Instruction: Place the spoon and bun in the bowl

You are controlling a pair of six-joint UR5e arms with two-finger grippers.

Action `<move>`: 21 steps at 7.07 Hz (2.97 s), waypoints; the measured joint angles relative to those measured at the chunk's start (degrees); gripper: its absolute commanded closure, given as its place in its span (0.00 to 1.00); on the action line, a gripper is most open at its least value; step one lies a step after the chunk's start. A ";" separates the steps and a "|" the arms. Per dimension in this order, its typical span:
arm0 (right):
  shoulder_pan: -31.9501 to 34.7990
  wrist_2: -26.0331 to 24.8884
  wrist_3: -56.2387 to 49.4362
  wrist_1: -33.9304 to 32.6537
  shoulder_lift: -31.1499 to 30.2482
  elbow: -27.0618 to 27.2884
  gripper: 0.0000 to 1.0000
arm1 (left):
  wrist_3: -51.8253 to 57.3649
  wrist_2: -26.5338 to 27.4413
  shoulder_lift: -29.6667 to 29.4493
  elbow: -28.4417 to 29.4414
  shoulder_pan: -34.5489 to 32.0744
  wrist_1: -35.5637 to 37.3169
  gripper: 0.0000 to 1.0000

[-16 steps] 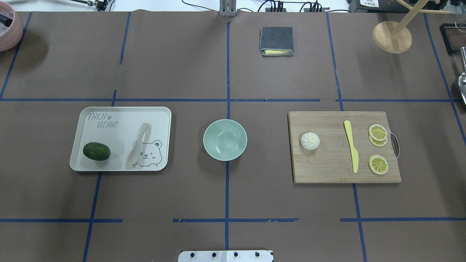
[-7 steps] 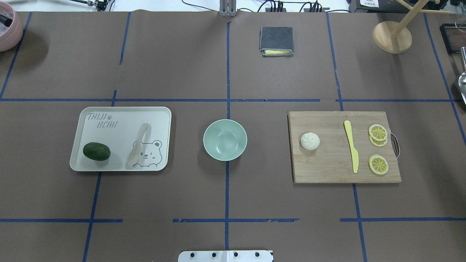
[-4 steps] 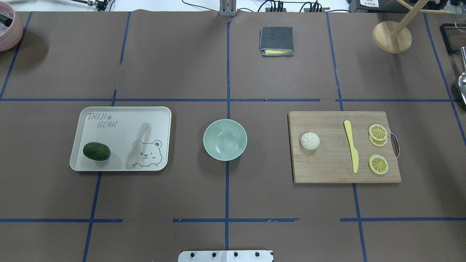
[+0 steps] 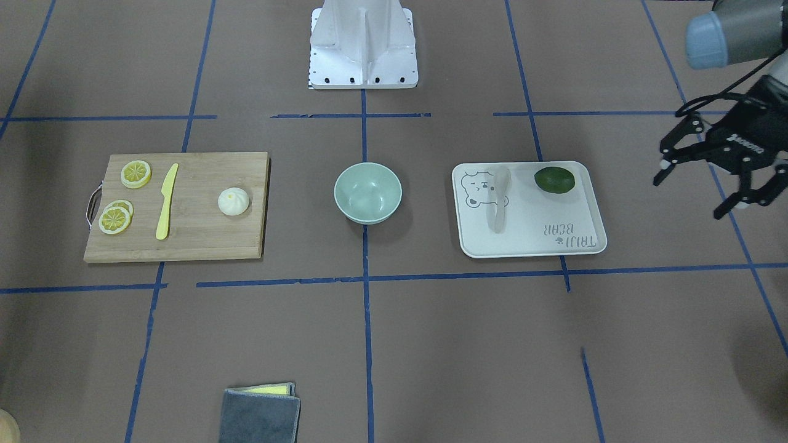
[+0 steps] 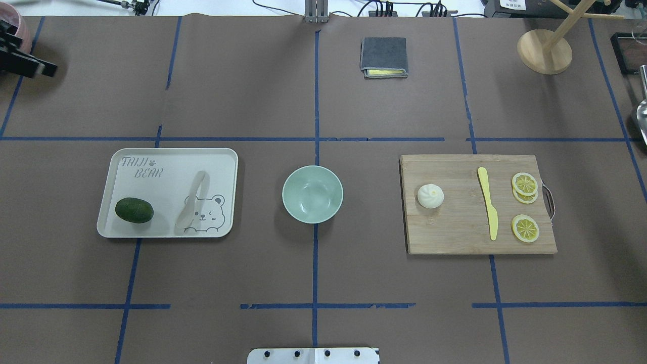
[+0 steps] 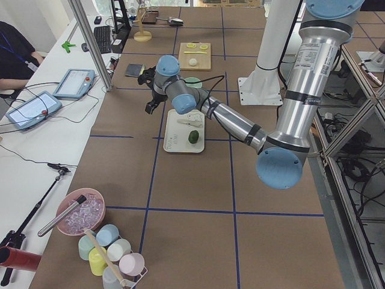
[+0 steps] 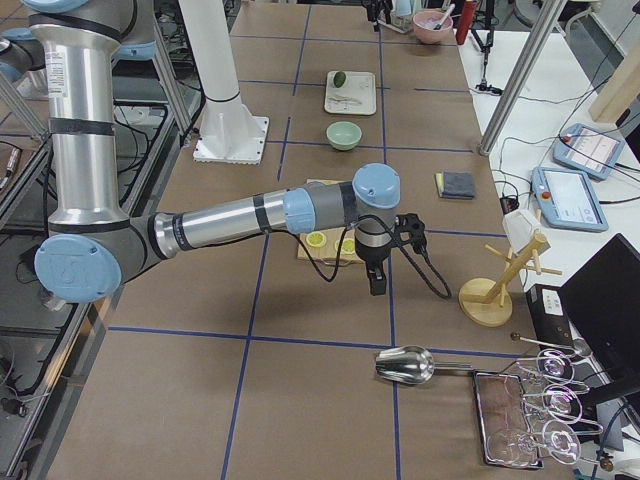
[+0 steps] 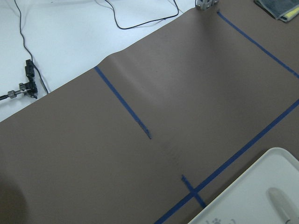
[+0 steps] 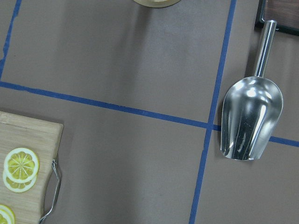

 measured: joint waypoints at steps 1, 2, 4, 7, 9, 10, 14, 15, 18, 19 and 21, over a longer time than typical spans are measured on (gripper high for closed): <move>0.01 0.02 0.00 0.00 -0.10 -0.07 0.00 | -6.09 5.70 -0.08 0.22 5.30 0.02 0.00; 0.01 0.05 0.00 0.00 -0.16 -0.12 0.00 | -11.61 11.47 -0.25 1.20 10.50 -0.09 0.01; 0.02 0.08 0.00 0.00 -0.24 -0.22 0.00 | -23.63 19.61 -1.06 3.19 19.36 -0.44 0.08; 0.02 0.05 0.00 0.00 -0.33 -0.31 0.00 | -33.25 26.27 -3.99 7.67 26.94 -0.52 0.14; 0.02 0.08 -0.04 0.00 -0.35 -0.27 0.00 | -33.62 27.06 -4.28 8.89 27.70 -0.51 0.32; 0.00 0.08 -0.04 0.00 -0.34 -0.26 0.00 | -33.58 27.11 -4.32 9.34 27.97 -0.55 0.41; 0.02 0.00 -0.09 0.00 -0.35 -0.34 0.00 | -33.67 27.02 -4.36 9.82 28.60 -0.77 1.00; 0.00 0.00 -0.09 0.00 -0.35 -0.37 0.00 | -33.82 27.02 -4.36 9.76 28.63 -0.80 1.00; 0.01 0.00 -0.09 0.00 -0.34 -0.35 0.00 | -36.72 27.06 -4.76 8.26 28.64 -0.63 1.00; 0.02 0.00 -0.09 0.00 -0.35 -0.35 0.00 | -42.47 27.12 -5.97 7.63 28.64 -0.35 1.00; 0.02 0.00 -0.09 0.00 -0.40 -0.34 0.00 | -59.82 30.19 -11.10 8.12 28.86 3.11 1.00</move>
